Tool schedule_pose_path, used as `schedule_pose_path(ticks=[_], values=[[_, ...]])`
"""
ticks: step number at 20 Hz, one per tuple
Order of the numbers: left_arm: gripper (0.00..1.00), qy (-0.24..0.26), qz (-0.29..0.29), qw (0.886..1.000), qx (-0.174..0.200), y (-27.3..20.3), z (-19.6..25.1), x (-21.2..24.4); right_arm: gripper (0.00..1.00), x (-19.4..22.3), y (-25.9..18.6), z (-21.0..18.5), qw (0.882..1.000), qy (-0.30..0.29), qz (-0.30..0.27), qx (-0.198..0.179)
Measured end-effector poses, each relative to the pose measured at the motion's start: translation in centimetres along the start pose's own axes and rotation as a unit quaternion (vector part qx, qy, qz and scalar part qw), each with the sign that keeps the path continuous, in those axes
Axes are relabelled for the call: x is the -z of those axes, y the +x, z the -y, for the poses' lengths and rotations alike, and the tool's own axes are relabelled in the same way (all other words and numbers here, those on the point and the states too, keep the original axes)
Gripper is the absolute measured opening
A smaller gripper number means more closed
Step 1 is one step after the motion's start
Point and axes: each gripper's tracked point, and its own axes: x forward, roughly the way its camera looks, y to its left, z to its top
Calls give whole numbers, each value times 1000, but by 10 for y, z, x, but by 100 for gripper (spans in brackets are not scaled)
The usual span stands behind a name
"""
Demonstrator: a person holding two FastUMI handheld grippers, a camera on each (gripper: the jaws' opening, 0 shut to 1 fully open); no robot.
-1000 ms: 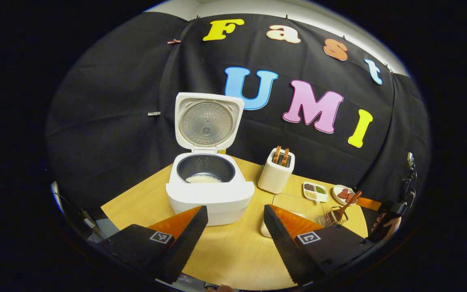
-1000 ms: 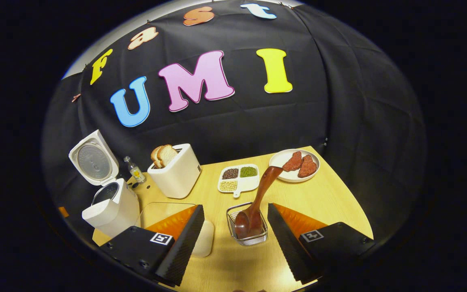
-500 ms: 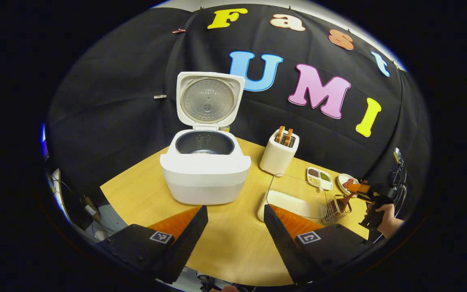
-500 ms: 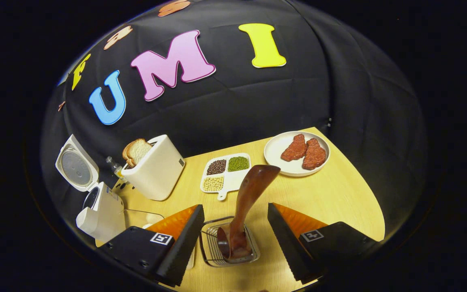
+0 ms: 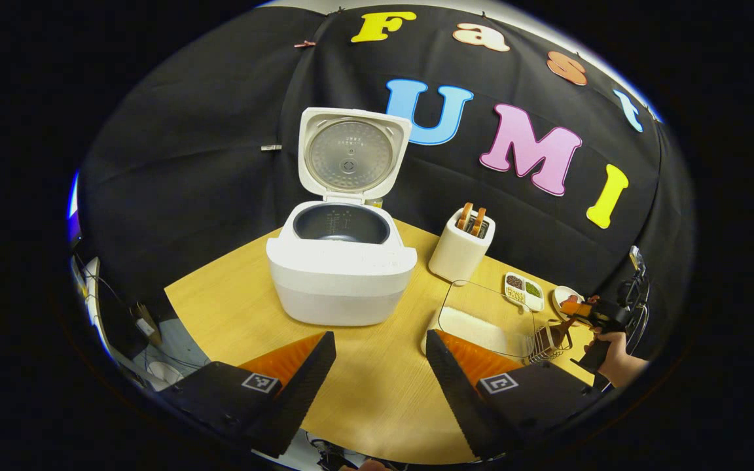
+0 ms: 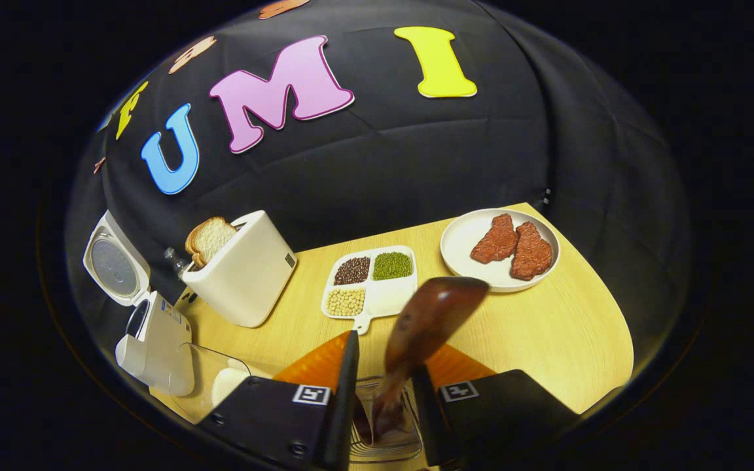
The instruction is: Close the left gripper, press the button to open the rice cooker; take a wooden spoon from the chopstick holder with the right hand, scoop a spoonful of rice and pour it into the rice cooker, then put the wooden spoon back into the chopstick holder.
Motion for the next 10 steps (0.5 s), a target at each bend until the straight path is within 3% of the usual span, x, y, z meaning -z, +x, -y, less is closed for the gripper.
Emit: schedule_pose_path(ticks=[2,6,10], values=[[96,-6,-6,1000,2,-1,0,6,24,1,-5,8,1000,11,-6,14],[96,-12,-13,1000,9,-2,-2,13,19,5,-11,7,999,35,-13,11],[96,-19,-13,1000,13,-8,-16,15,16,-7,-30,-2,1000,16,7,7]])
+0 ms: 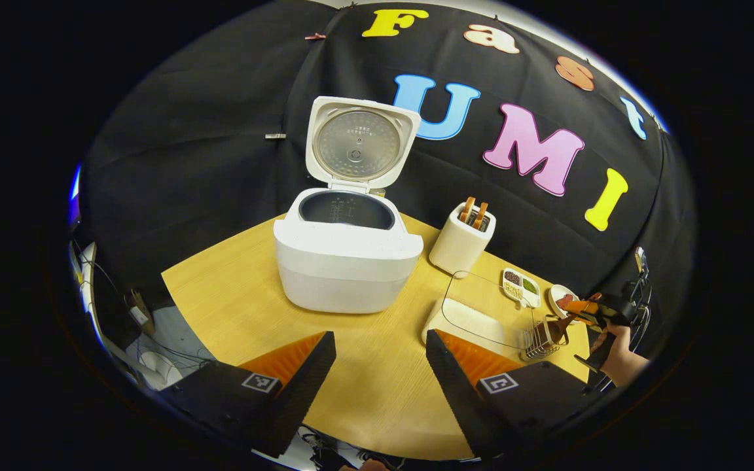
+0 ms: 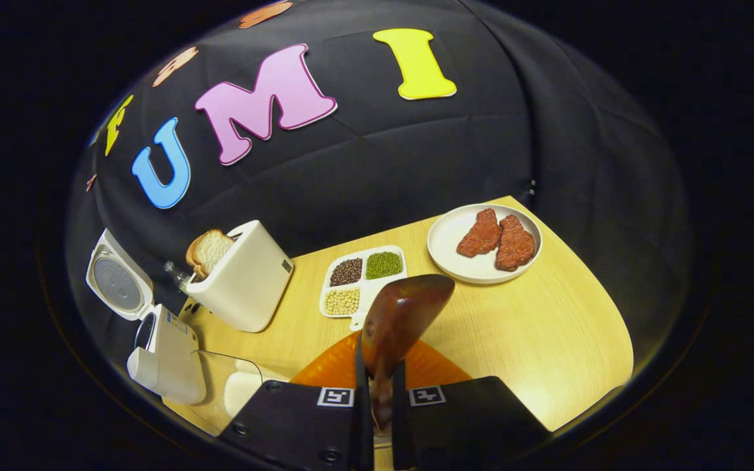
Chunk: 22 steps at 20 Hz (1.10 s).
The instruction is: Close the left gripper, press the button to open the rice cooker; take a wooden spoon from the chopstick holder with the right hand, scoop a spoonful of rice and pour it into the rice cooker, then put the wooden spoon back into the chopstick holder.
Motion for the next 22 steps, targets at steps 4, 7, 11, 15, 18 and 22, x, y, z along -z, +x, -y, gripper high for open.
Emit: schedule_pose_path(ticks=[4,7,11,15,18,22], values=[[98,17,2,1000,0,-5,-20,-2,13,-25,-28,-27,999,-26,24,-18],[96,45,18,999,-4,-9,-44,-18,13,-53,-51,-45,997,-51,57,-20],[96,57,33,998,-5,-8,-71,-34,13,-67,-74,-90,993,-65,80,-51],[96,52,36,998,6,-8,-86,-38,8,-61,-85,-139,991,-72,82,-77],[96,53,28,998,24,-3,-93,-35,13,-47,-85,-172,991,-71,70,-92],[96,22,-1,999,49,16,-98,-28,12,-16,-71,-192,990,-102,63,-79]])
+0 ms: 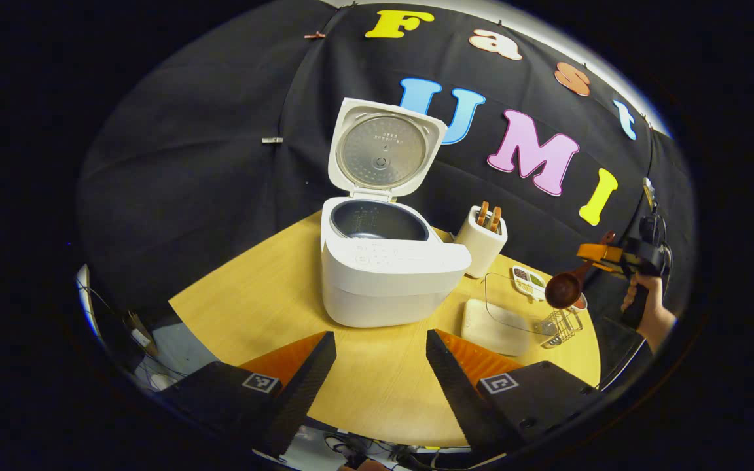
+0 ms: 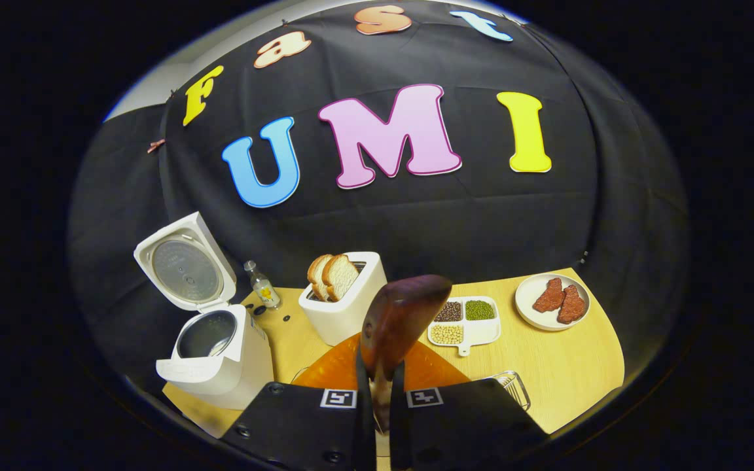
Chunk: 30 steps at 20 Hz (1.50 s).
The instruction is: Close the left gripper, press the button to open the rice cooker; take a wooden spoon from the chopstick holder with the right hand, scoop a spoonful of rice and pour it into the rice cooker, then put the wooden spoon back into the chopstick holder.
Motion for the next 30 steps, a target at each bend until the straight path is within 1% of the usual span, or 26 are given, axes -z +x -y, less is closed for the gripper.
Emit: schedule_pose_path(ticks=[2,4,7,9,11,12,13,14,15,16,17,19,21,23,27,30], values=[[96,2,-9,1000,6,12,-3,-1,13,19,8,-8,1000,-6,-7,11],[96,4,-13,1000,11,19,-5,-5,13,38,18,-11,999,-26,-5,24],[96,3,-13,1000,13,24,-11,-9,13,70,31,1,995,-66,-6,70],[96,1,-17,1000,23,27,-11,-6,13,86,39,12,991,-87,-8,99],[96,0,-28,999,30,30,-13,1,13,96,45,15,990,-86,-5,113],[98,-1,-28,999,32,29,-14,1,13,95,45,15,989,-88,5,120],[98,-1,-27,999,34,28,-15,1,13,96,47,14,988,-89,9,125],[96,-2,-28,999,36,28,-16,1,13,99,47,8,988,-83,8,126],[96,-3,-30,999,39,29,-17,2,13,105,47,1,990,-78,-1,122],[96,-5,-30,999,38,30,-18,1,13,112,46,-6,990,-70,-11,119],[98,-7,-28,999,38,31,-20,-1,13,116,45,-11,991,-56,-16,120],[96,-13,-26,999,37,31,-22,-1,13,123,42,-24,992,-19,-25,118],[96,-17,-27,999,37,30,-25,1,13,127,42,-40,994,21,-36,104],[96,-31,-37,998,45,29,-26,7,13,134,42,-60,993,56,-59,83],[96,-63,-45,996,49,29,-30,12,13,137,42,-74,986,120,-86,74],[96,-64,-36,996,48,26,-31,7,13,137,40,-81,973,196,-106,63]])
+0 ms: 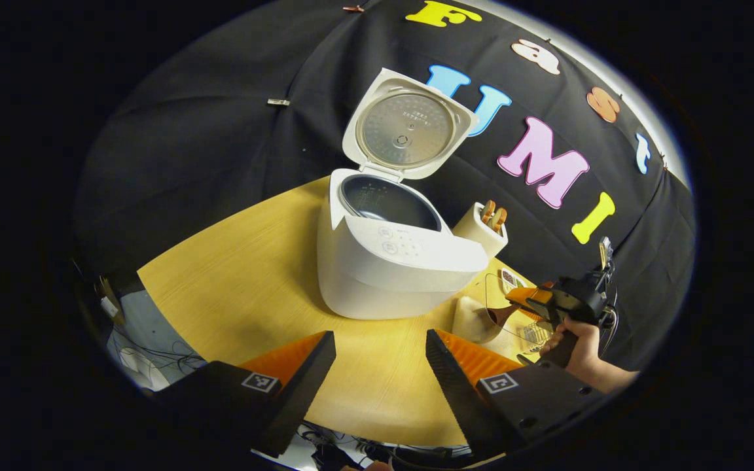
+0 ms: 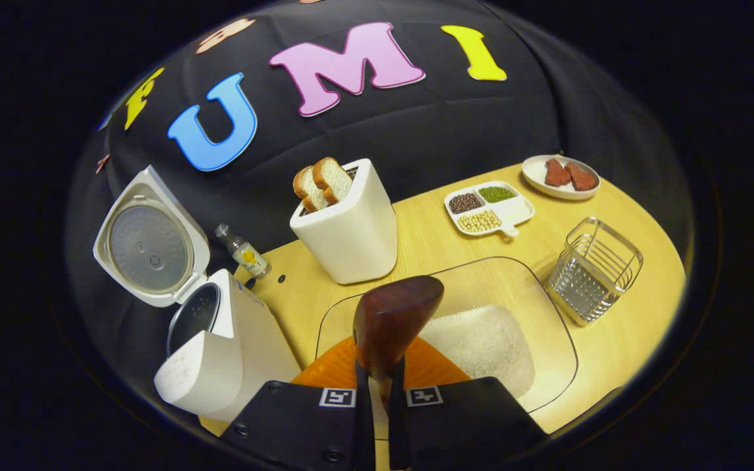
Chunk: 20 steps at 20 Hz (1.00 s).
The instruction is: Close the left gripper, press the button to open the rice cooker; take a wooden spoon from the chopstick holder with the right hand, scoop a spoonful of rice and pour it into the rice cooker, then put the wooden spoon back into the chopstick holder.
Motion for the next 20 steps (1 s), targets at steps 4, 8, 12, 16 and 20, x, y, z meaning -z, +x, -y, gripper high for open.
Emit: schedule_pose_path(ticks=[4,8,12,16,20], values=[[96,6,2,1000,5,-6,-1,-1,13,-6,-5,6,998,67,-15,-7],[96,23,-2,999,22,-8,3,-2,13,-23,-21,27,990,138,3,2],[96,42,-3,998,39,-9,2,-3,13,-42,-39,60,984,171,30,28],[96,46,4,998,48,-9,2,-8,13,-59,-56,76,976,209,46,35],[96,39,8,998,45,-13,-2,-5,13,-78,-69,78,964,260,50,35]])
